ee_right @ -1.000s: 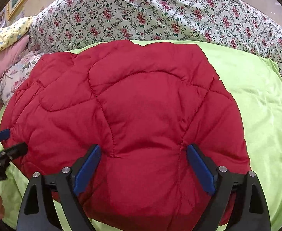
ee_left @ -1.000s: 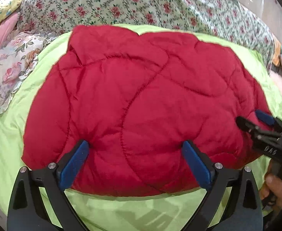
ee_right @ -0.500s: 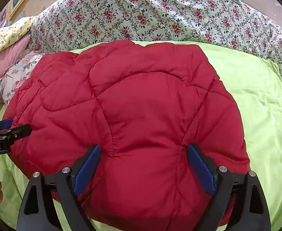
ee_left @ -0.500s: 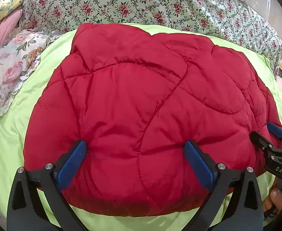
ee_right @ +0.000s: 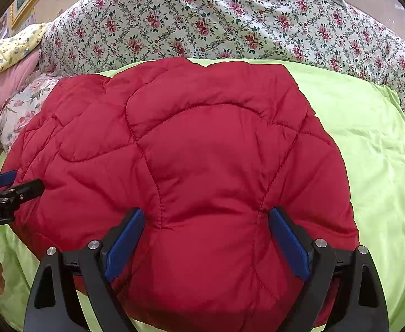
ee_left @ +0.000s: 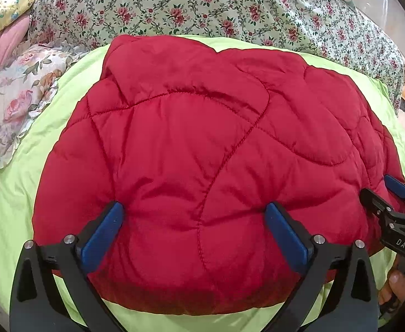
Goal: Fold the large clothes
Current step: 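Press and smooth the folded coat flat with both open grippers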
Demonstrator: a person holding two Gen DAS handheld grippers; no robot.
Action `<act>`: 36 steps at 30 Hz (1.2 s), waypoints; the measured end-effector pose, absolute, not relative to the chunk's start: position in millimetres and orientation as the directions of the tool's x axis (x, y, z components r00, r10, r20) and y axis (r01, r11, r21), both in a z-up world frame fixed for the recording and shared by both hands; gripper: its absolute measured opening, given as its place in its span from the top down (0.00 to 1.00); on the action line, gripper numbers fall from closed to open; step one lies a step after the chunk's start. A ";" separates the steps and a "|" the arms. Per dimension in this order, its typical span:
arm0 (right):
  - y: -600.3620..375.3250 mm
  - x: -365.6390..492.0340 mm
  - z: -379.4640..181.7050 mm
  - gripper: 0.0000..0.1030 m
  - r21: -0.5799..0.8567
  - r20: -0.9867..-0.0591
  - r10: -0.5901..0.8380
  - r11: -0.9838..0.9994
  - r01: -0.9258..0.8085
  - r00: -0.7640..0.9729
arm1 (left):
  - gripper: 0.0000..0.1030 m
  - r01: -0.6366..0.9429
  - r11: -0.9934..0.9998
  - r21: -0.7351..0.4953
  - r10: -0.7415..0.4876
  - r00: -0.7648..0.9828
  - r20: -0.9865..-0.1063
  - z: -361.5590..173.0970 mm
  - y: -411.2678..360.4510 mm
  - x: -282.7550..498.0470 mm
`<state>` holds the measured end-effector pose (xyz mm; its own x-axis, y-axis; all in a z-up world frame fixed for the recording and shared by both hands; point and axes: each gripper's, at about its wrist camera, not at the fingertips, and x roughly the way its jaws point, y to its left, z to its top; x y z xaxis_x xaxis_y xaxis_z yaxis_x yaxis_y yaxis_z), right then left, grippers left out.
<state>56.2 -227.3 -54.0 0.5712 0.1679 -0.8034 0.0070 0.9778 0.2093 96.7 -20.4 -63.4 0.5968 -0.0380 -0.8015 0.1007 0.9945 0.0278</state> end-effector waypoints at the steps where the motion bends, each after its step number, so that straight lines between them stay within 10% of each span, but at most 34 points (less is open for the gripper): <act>1: -227.5 56.2 -54.0 0.10 0.209 -0.803 0.167 0.978 0.007 0.571 | 0.00 0.101 0.995 0.027 -0.038 0.597 -0.801 -63.4 -20.3 96.8; 36: -236.5 31.5 -32.8 0.11 0.287 -0.816 0.223 0.957 0.039 0.533 | 0.00 0.137 0.990 -0.007 -0.089 0.596 -0.798 -51.5 -7.8 61.2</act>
<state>31.5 -236.5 -32.8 0.5328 0.2233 -0.8162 0.0389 0.9571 0.2872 61.2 -7.8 -51.5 0.5960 -0.0887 -0.7981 0.1375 0.9905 -0.0074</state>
